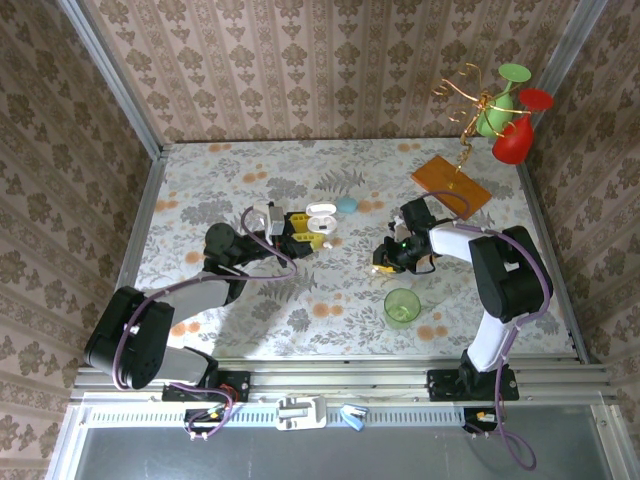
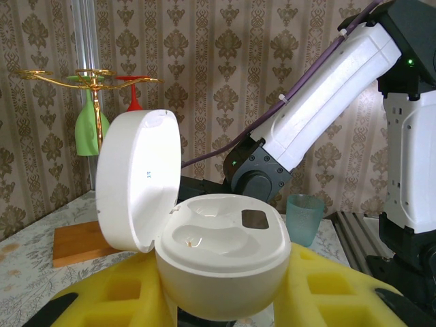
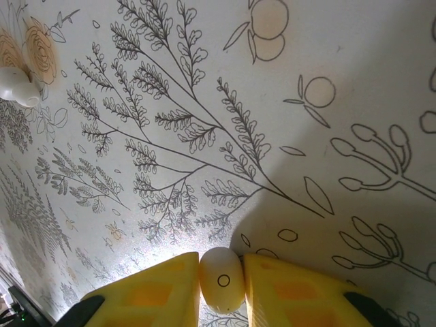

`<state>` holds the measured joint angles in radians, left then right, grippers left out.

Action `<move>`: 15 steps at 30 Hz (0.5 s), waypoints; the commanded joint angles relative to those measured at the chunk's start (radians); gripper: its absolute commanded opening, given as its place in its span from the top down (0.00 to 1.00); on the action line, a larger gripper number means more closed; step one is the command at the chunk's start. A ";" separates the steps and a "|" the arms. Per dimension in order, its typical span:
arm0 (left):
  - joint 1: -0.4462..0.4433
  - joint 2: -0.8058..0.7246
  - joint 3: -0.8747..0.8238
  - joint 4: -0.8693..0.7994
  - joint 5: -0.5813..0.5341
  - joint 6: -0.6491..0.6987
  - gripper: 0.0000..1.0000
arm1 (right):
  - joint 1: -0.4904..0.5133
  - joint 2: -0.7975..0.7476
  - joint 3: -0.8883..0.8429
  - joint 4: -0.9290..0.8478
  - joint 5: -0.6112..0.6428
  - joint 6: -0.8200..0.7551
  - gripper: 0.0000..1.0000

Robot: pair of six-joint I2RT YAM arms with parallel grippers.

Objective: Insert the wireless bluetooth earbuds into the charging case

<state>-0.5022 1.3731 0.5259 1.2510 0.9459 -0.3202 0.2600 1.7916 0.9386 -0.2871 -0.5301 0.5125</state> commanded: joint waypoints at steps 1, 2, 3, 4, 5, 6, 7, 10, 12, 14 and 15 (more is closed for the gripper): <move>0.010 -0.013 -0.007 0.037 0.014 0.014 0.77 | 0.004 0.038 -0.008 0.008 0.016 0.015 0.80; 0.009 -0.012 -0.008 0.038 0.015 0.013 0.77 | 0.005 0.037 -0.008 0.006 0.021 0.015 0.82; 0.009 -0.012 -0.007 0.038 0.015 0.014 0.77 | 0.004 0.033 -0.009 0.005 0.024 0.016 0.84; 0.010 -0.012 -0.007 0.037 0.015 0.015 0.77 | 0.004 0.026 -0.013 0.004 0.026 0.018 0.85; 0.010 -0.012 -0.007 0.037 0.014 0.015 0.77 | 0.005 0.017 -0.015 0.005 0.030 0.022 0.85; 0.010 -0.012 -0.007 0.037 0.013 0.016 0.78 | 0.005 0.002 -0.018 0.003 0.035 0.027 0.85; 0.010 -0.011 -0.007 0.037 0.012 0.015 0.77 | 0.004 -0.015 -0.020 0.000 0.043 0.033 0.86; 0.009 -0.008 -0.009 0.037 0.007 0.021 0.77 | 0.004 -0.086 -0.021 -0.032 0.099 0.041 0.89; 0.010 0.000 -0.007 0.037 0.006 0.024 0.77 | 0.005 -0.137 -0.014 -0.077 0.168 0.050 0.90; 0.010 0.005 -0.005 0.037 0.004 0.027 0.77 | 0.012 -0.194 -0.001 -0.131 0.260 0.066 0.91; 0.010 0.009 -0.004 0.037 0.004 0.027 0.77 | 0.017 -0.226 0.004 -0.154 0.315 0.078 0.91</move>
<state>-0.5022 1.3743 0.5255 1.2510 0.9455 -0.3168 0.2680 1.6569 0.9249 -0.3489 -0.3805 0.5556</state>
